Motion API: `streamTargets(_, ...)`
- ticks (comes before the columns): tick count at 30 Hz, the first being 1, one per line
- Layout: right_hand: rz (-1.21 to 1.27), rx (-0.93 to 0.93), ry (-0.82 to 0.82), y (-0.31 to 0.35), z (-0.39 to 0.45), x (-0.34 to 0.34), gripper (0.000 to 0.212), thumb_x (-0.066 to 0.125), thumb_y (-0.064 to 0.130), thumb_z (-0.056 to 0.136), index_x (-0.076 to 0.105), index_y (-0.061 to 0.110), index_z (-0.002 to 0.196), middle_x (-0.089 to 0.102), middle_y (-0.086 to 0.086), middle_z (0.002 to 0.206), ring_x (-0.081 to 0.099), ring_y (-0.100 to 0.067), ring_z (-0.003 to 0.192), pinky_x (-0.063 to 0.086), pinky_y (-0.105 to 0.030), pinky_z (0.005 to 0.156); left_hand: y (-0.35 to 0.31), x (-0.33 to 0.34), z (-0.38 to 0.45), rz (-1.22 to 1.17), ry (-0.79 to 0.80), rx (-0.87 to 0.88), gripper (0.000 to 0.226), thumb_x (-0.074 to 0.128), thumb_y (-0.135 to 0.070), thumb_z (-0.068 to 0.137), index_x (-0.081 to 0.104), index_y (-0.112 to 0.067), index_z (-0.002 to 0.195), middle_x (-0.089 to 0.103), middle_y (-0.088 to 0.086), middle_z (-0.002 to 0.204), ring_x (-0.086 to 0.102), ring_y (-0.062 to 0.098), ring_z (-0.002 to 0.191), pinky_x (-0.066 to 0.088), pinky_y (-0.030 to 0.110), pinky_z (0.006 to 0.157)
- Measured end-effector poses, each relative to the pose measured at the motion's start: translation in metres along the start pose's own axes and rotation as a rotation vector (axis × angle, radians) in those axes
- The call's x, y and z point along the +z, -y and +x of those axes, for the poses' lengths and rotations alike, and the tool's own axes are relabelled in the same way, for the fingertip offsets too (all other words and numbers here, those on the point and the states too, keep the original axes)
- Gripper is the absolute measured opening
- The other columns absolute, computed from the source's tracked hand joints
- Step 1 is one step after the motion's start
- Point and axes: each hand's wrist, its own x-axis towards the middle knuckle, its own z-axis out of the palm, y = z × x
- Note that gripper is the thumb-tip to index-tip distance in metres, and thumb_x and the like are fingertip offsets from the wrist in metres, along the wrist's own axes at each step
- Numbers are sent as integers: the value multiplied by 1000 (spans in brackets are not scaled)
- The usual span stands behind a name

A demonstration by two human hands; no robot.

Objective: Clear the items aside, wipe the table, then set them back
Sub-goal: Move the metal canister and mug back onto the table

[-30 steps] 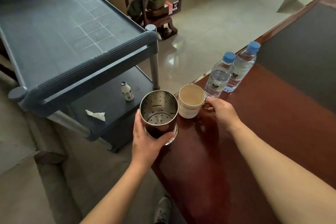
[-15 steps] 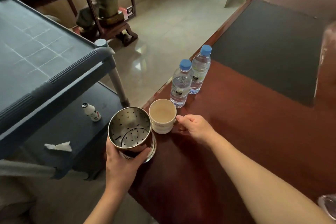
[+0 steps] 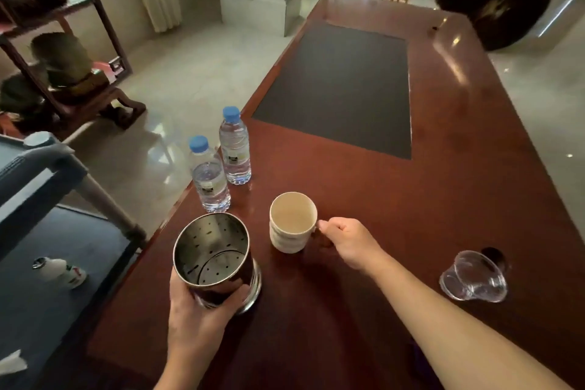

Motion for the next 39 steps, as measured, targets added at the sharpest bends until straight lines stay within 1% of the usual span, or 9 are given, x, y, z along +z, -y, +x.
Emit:
streamTargets(3, 37, 61, -112, -14, -4, -40, 43, 57, 40, 91, 58, 9, 61, 55, -6, 64, 48, -18, 64, 45, -40, 64, -25, 38, -5, -20, 39, 53, 107, 97, -54, 42, 43, -42, 134, 69, 8, 115, 66, 19, 112, 53, 45, 95)
streamTargets(7, 156, 124, -202, -31, -7, -92, 42, 57, 40, 87, 58, 24, 48, 59, 3, 55, 60, -21, 65, 55, -56, 81, -62, 94, -14, -73, 106, 118, 97, 93, -53, 47, 45, -36, 129, 68, 9, 117, 66, 24, 111, 51, 51, 98)
streamTargets(13, 193, 125, -308, -60, -9, -168, 42, 58, 35, 90, 59, 20, 51, 60, 10, 50, 63, -18, 61, 58, -52, 78, -107, 175, -18, -8, 179, 217, 86, 89, -48, 49, 48, -23, 120, 68, 8, 104, 67, 20, 100, 53, 49, 92)
streamTargets(17, 72, 123, -382, -83, -15, -213, 44, 54, 43, 91, 56, 17, 56, 58, 5, 55, 53, -12, 53, 45, -25, 55, -129, 224, -15, -33, 210, 254, 88, 90, -46, 50, 45, -38, 125, 65, -5, 114, 66, 14, 104, 54, 45, 93)
streamTargets(21, 51, 158, -413, -113, -20, -244, 45, 51, 46, 91, 55, 13, 61, 54, 1, 58, 47, -15, 56, 34, -33, 55, -143, 269, -10, -38, 239, 293, 80, 89, -46, 51, 43, -58, 116, 63, -19, 112, 64, 6, 105, 54, 41, 93)
streamTargets(25, 142, 231, -455, -142, -26, -261, 48, 51, 52, 87, 62, 6, 75, 63, -15, 71, 55, -23, 68, 47, -40, 66, -151, 315, -5, -23, 298, 318, 79, 90, -44, 53, 41, -61, 112, 62, -14, 114, 63, 7, 106, 53, 41, 94)
streamTargets(28, 287, 280, -489, -163, -29, -268, 51, 54, 55, 76, 59, 5, 70, 60, -7, 69, 65, -32, 73, 54, -59, 84, -153, 347, 1, -28, 333, 312, 76, 90, -42, 52, 41, -64, 105, 61, -20, 109, 62, 1, 103, 53, 38, 93)
streamTargets(33, 394, 338, -579, -190, -29, -276, 37, 57, 52, 73, 59, 22, 52, 62, 8, 58, 71, -21, 69, 58, -53, 82, -147, 389, 10, -20, 364, 300, 76, 92, -40, 52, 41, -62, 104, 59, -24, 108, 61, -2, 102, 53, 33, 90)
streamTargets(39, 470, 369, -619, -212, -24, -281, 37, 60, 45, 78, 56, 22, 48, 58, 10, 54, 65, -15, 66, 58, -50, 82, -137, 419, 11, 28, 416, 300, 75, 91, -43, 52, 39, -62, 103, 56, -27, 107, 57, -8, 102, 47, 19, 85)
